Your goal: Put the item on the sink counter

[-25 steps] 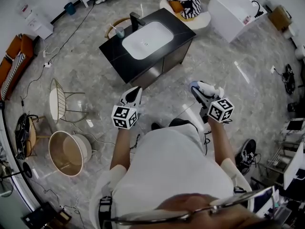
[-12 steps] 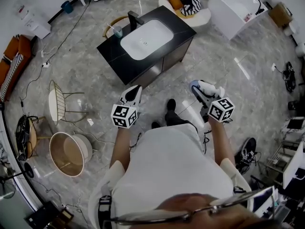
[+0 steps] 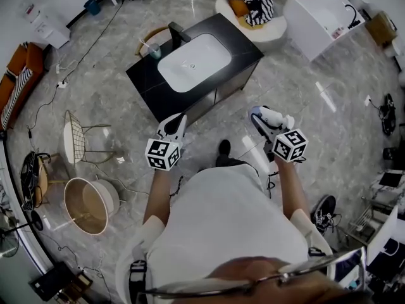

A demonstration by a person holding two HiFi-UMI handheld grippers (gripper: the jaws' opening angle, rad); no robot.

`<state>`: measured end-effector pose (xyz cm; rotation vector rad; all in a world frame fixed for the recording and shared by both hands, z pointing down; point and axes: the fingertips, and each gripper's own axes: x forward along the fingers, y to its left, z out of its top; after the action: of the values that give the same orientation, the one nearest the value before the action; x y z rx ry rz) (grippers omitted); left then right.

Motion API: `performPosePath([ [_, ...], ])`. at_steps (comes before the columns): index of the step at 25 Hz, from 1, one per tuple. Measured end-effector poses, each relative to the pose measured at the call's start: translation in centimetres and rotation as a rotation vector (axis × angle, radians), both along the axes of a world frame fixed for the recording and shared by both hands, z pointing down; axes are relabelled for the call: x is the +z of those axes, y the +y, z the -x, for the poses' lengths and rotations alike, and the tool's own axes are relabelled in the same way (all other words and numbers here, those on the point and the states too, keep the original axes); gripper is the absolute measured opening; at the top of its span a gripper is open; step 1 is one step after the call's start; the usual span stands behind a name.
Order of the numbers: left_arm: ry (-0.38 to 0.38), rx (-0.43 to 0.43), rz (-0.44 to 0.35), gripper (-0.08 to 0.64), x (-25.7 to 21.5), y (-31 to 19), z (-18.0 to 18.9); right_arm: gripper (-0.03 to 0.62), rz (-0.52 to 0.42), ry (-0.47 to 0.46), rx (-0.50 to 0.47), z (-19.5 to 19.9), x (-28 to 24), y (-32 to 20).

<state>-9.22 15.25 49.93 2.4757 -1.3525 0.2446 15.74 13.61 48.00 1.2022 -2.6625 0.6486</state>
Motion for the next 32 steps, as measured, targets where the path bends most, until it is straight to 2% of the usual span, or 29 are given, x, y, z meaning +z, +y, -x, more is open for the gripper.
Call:
performPosePath([
  [9,-0.018,-0.013,0.013,0.003,-0.2,-6.6,-4.4,0.25,0.015,-0.026,-0.037,-3.5,0.4,-7.8],
  [16,-0.033,-0.045,0.013,0.003,-0.4,-9.9,-6.7,0.25,0.024,-0.032,-0.064,-5.8,1.8,-11.8],
  [24,-0.031,-0.061,0.027,0.003,-0.1,-12.2,-7.0,0.25,0.033,-0.031,-0.067,-6.1,2.2,-14.6],
  [32,0.0,-0.051,0.032,0.003,0.8,-16.3,-5.7,0.25,0.036,-0.002,-0.037,-5.2,2.7,-17.8],
])
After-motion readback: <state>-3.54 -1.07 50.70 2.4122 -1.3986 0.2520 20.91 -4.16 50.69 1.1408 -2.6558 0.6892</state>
